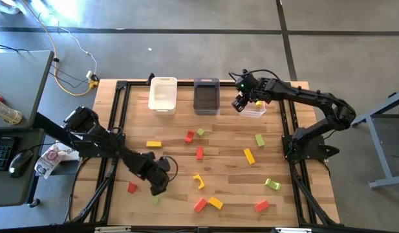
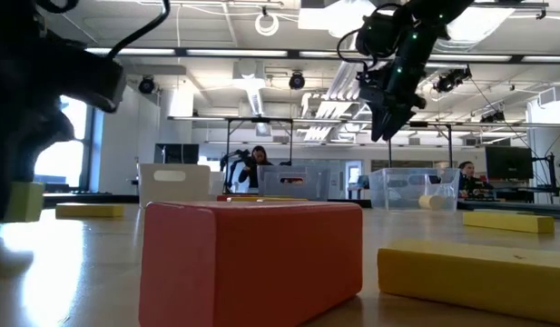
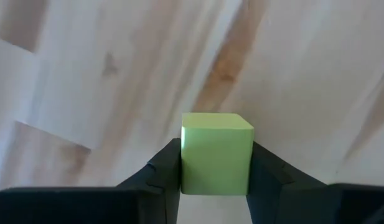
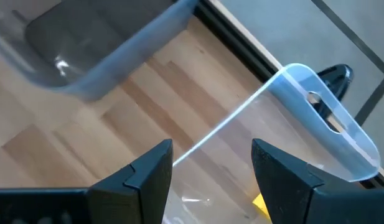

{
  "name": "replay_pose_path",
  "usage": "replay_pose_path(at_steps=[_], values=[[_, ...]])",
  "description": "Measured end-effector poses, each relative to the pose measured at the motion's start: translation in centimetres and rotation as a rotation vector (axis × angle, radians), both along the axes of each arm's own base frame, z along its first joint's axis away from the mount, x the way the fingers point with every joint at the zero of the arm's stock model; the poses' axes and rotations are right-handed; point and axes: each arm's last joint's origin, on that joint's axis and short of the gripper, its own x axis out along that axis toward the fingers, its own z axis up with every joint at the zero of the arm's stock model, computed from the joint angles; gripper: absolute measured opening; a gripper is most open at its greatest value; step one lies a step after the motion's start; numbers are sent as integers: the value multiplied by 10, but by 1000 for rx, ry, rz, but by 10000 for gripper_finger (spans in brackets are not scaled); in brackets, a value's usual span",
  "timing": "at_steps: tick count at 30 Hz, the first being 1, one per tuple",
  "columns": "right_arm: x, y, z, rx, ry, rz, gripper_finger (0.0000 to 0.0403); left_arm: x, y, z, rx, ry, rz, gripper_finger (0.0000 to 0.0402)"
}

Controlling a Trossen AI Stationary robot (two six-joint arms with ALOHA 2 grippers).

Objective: Sort & place blocks by color
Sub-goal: Put the green block into the white bin

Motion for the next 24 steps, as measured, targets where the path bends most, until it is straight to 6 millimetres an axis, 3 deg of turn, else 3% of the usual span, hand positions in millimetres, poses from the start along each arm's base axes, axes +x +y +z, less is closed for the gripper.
replay_pose_path(at_steps=[10,24], values=[[15,26,0,-3,-7,105,204,5,46,27,94,-77,-19,107],[33,64,2,25,-57,267,204,-3,126,65,379,-170,42,108]])
